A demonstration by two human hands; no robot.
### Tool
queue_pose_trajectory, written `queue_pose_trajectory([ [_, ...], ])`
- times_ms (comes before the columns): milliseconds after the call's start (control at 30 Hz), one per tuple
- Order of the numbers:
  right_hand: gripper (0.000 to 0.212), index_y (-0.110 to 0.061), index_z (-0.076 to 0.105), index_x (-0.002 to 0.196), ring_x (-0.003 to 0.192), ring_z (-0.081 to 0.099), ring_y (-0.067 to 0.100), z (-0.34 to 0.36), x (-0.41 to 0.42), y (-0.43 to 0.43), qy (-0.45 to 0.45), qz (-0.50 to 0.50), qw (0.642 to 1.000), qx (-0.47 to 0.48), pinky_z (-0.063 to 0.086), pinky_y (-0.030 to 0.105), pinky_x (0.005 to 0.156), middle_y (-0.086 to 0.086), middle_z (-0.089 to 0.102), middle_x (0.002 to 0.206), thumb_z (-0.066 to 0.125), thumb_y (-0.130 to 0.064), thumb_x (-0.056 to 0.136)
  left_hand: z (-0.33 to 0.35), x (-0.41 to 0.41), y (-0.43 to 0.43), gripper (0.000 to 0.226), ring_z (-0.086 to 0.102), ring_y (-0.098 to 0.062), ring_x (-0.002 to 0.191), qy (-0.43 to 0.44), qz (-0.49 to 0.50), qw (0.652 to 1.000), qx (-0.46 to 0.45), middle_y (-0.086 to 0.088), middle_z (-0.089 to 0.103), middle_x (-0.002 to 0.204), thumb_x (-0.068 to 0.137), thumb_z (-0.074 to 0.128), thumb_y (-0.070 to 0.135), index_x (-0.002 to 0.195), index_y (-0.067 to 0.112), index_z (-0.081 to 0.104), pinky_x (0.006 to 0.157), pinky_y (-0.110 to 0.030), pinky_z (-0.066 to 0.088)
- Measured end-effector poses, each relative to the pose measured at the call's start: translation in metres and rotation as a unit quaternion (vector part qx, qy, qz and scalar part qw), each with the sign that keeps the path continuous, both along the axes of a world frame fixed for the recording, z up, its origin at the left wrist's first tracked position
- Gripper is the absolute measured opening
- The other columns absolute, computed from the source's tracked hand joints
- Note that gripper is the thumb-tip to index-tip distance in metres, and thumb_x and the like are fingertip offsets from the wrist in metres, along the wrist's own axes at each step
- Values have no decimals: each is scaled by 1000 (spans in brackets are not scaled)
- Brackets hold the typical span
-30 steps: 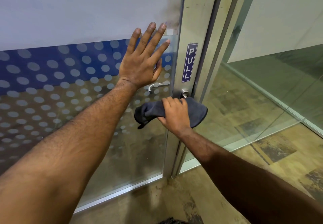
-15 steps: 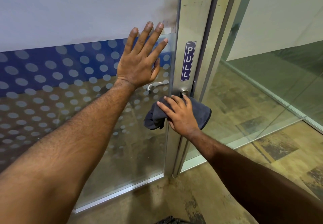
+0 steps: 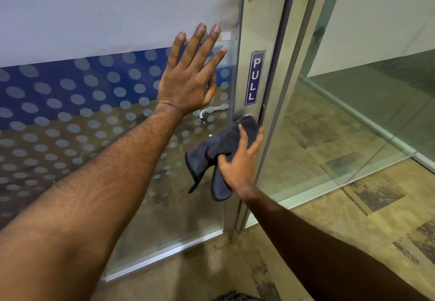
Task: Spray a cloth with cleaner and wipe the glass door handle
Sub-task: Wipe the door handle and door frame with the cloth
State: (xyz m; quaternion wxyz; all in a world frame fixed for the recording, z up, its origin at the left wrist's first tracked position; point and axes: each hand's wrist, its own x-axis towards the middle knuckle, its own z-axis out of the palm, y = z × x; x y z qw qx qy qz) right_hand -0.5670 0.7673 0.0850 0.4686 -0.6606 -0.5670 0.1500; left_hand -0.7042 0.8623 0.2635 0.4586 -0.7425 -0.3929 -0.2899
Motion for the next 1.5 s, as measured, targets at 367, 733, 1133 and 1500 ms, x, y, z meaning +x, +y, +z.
queue_pose_trajectory([
  [367,80,-23,48,142,107,57,31,23,18,22,-471,103,865,140,44,49,90,11,60,117,80,-34,69,-3,-4,4,61,28,-36,149,2,-8,1000,19,-14,30,162,97,44,35,155,19,35,120,-52,8],
  [733,83,-28,35,147,152,15,30,4,64,19,-178,61,982,36,31,44,119,9,16,165,70,-12,74,-4,-2,6,62,30,-37,148,7,-3,1000,20,-15,32,161,96,44,36,156,19,34,120,-52,8],
  [1133,76,-16,49,140,107,59,32,30,-15,16,-436,62,893,91,43,49,98,13,59,122,77,-22,70,-3,-2,3,61,30,-38,148,7,2,1000,17,-15,32,161,96,45,34,155,19,36,119,-52,9],
  [1500,80,-33,34,152,153,14,30,7,74,10,-268,141,950,68,17,59,121,8,23,164,60,-17,78,-2,-3,1,62,25,-37,150,7,7,1000,3,-14,27,163,98,42,36,157,21,31,120,-51,6],
])
